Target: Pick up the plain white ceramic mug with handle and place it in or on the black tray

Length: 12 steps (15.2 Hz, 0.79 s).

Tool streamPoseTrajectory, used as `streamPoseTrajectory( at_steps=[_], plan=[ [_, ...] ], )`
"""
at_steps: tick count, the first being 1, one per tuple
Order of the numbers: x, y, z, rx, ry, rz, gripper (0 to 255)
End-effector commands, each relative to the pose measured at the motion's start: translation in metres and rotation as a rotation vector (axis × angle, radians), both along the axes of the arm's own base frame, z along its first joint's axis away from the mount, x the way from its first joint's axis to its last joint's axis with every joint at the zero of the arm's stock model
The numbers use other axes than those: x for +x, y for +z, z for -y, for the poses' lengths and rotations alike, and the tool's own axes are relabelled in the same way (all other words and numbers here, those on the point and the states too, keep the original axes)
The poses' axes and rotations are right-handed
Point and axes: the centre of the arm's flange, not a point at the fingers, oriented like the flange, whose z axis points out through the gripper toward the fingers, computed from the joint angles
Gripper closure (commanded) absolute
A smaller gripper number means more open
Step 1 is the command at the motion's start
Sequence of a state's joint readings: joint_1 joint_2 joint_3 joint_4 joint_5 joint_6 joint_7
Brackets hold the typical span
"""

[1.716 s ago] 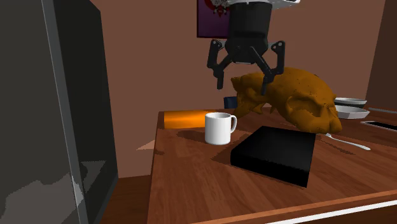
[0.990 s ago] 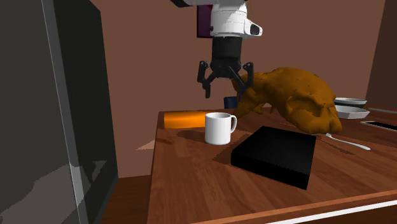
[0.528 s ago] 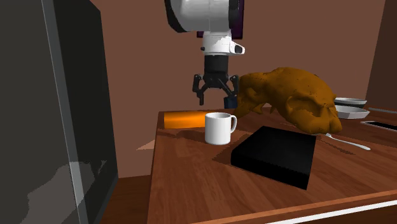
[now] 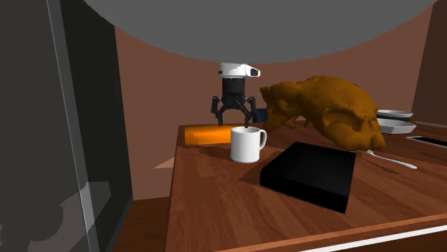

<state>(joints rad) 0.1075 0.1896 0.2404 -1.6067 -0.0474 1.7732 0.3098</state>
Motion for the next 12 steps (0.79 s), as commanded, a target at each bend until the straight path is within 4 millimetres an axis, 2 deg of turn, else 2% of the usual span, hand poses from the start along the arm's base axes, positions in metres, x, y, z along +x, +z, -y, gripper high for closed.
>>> streamPoseTrajectory(
  at_steps=[1, 6, 12],
  plan=[
    [0.003, -0.010, -0.003, -0.002, 0.001, -0.002, 0],
    [0.003, -0.040, -0.003, -0.002, 0.001, -0.002, 0],
    [0.003, -0.040, -0.003, -0.002, 0.001, -0.002, 0]
  ],
)
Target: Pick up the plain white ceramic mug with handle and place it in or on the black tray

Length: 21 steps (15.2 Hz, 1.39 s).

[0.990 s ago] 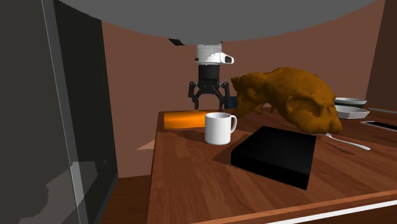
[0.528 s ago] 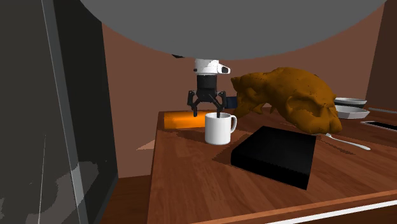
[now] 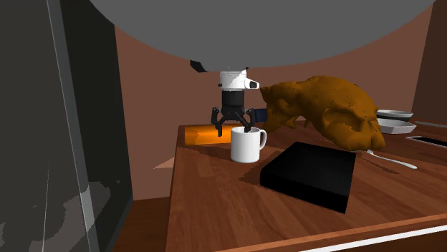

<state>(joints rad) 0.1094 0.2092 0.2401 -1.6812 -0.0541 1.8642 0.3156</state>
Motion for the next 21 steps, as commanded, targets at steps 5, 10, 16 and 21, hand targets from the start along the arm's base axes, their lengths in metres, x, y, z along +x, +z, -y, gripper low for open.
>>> streamPoseTrajectory(
  at_steps=[5, 10, 16, 21],
  plan=[
    [0.000, 0.000, 0.000, 0.000, 0.000, 0.000, 255],
    [0.000, 0.000, 0.000, 0.000, 0.000, 0.000, 255],
    [0.000, 0.021, 0.000, 0.000, 0.000, 0.000, 255],
    [0.000, 0.047, 0.000, 0.000, 0.000, 0.000, 255]
  ],
)
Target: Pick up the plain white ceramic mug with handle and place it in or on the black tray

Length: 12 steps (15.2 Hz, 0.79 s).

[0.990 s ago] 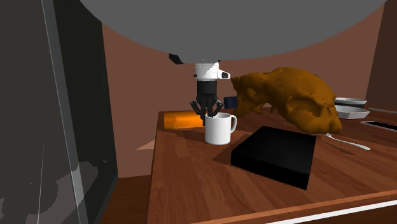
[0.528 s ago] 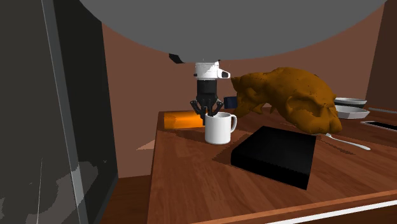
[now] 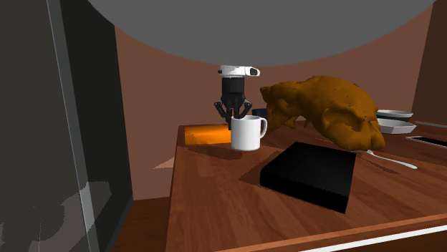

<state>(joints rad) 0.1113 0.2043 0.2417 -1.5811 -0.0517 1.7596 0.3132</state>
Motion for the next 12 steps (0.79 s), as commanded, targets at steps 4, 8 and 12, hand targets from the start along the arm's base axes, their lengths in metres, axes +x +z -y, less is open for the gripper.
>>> streamPoseTrajectory(
  at_steps=[4, 8, 12],
  plan=[
    [-0.001, 0.027, 0.000, 0.000, 0.000, 0.000, 255],
    [-0.001, 0.048, 0.000, 0.000, 0.000, 0.000, 255],
    [-0.001, 0.069, 0.000, 0.000, 0.000, 0.000, 255]
  ],
)
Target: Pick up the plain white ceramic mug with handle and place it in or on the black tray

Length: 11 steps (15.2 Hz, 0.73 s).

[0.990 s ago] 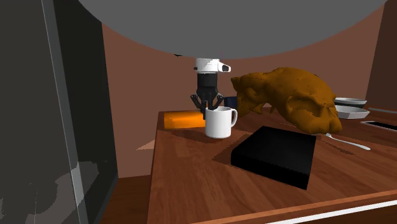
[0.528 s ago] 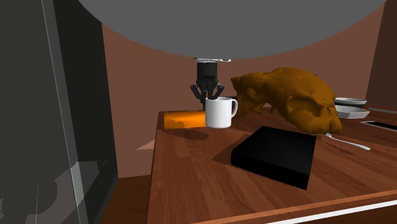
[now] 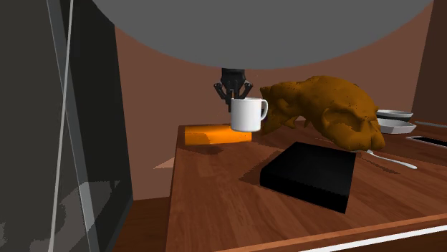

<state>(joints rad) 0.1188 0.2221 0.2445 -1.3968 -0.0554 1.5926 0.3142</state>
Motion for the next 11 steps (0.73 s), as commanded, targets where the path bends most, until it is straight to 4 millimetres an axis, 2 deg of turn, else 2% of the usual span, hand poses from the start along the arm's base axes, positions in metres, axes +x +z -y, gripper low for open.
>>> streamPoseTrajectory(
  at_steps=[1, 2, 11],
  plan=[
    [0.000, 0.012, 0.000, 0.000, 0.000, 0.000, 255],
    [0.000, 0.017, 0.000, 0.000, 0.000, 0.000, 255],
    [-0.025, 0.028, 0.116, 0.000, 0.000, 0.000, 255]
  ],
)
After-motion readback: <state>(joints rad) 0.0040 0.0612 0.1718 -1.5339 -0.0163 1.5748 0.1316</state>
